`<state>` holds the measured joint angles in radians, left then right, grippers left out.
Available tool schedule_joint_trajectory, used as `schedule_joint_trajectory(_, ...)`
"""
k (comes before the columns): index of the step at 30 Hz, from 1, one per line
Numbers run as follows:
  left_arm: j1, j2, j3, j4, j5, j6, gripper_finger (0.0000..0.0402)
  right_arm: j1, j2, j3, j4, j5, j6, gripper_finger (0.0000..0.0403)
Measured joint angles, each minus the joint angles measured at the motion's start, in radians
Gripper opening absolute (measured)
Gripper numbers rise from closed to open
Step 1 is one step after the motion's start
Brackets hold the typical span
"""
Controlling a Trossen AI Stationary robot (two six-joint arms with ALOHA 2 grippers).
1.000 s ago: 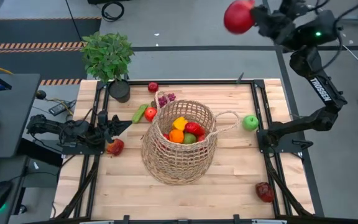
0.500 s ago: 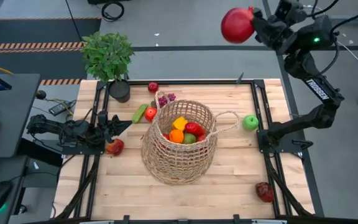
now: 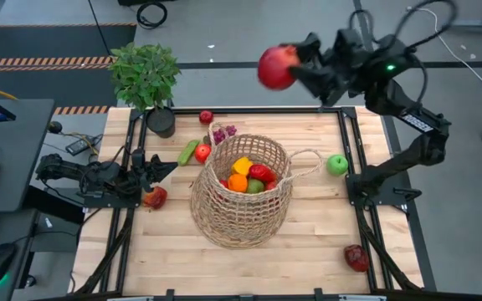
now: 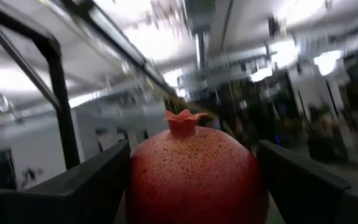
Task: Build produce basket
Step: Put the red pomegranate into the brown basket
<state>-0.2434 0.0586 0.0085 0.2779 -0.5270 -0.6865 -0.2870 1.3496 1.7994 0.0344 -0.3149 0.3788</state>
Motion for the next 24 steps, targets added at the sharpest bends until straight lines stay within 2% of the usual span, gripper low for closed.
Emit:
schedule_joint_trajectory(8, 0.0, 0.0, 0.0, 0.0, 0.0, 0.0, 0.0036, 0.077, 0.13, 0.24, -0.491, 0.033, -0.183, 0.0348)
schedule_joint_trajectory(11, 0.0, 0.0, 0.0, 0.0, 0.0, 0.0, 0.0036, 0.095, 0.188, 0.306, -0.619, 0.064, -0.234, 0.0348)
schedule_joint_trajectory(18, 0.0, 0.0, 0.0, 0.0, 0.0, 0.0, 0.0036, 0.144, 0.267, 0.313, -0.84, 0.161, -0.351, 0.0348)
schedule_joint_trajectory(24, 0.0, 0.0, 0.0, 0.0, 0.0, 0.0, 0.0035, 0.188, 0.31, 0.314, -0.914, 0.277, -0.435, 0.0348)
